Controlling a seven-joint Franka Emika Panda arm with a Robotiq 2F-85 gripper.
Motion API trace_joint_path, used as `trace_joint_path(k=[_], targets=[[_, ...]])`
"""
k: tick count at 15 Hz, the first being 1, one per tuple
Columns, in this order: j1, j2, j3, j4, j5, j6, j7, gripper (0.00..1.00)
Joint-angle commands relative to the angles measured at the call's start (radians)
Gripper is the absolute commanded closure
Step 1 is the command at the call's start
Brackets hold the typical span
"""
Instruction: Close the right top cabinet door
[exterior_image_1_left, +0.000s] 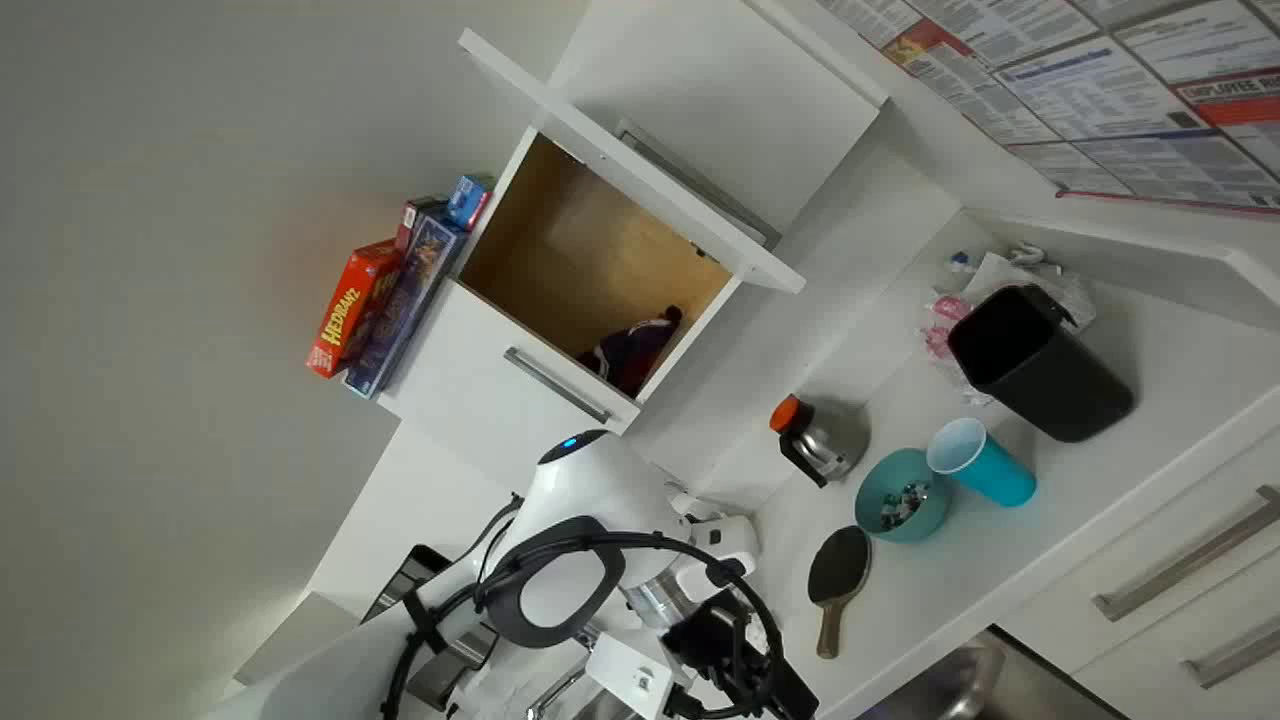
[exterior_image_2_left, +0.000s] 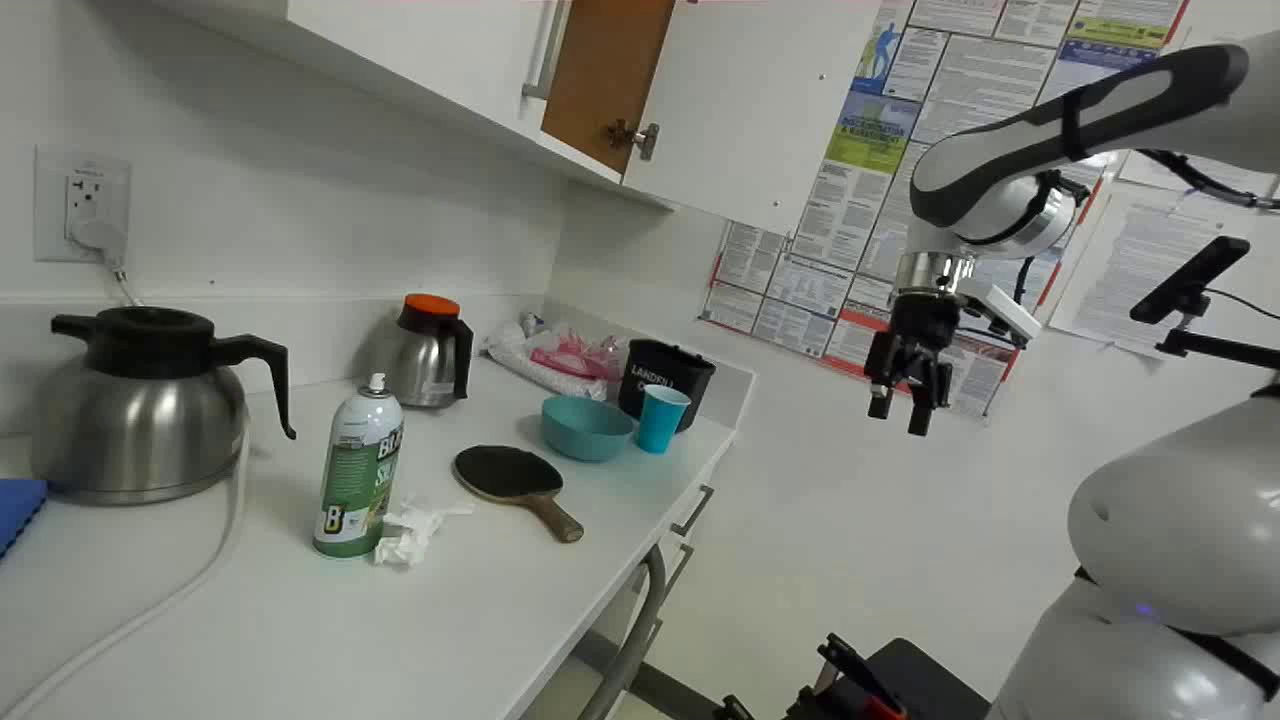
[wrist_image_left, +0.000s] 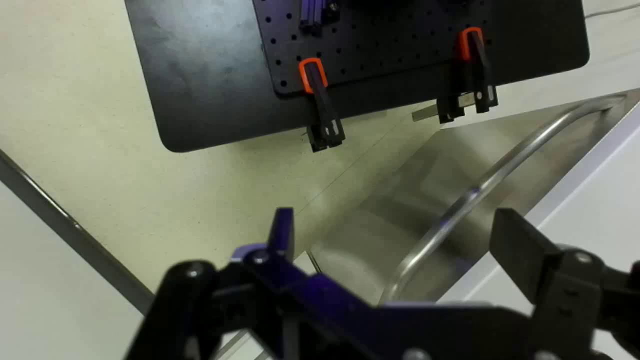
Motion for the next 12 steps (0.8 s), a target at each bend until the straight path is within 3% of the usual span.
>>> trace_joint_path(k=[1,7,12], targets=[[-0.021,0.004,0.019,0.002,0.008,-0.001,-0.009,0.0],[-0.02,0.004,0.023,0.01,0.012,0.008,0.0,0.0],[-0.005,0.005,0.035,0.132,0.128,0.083,0.044,0.0]])
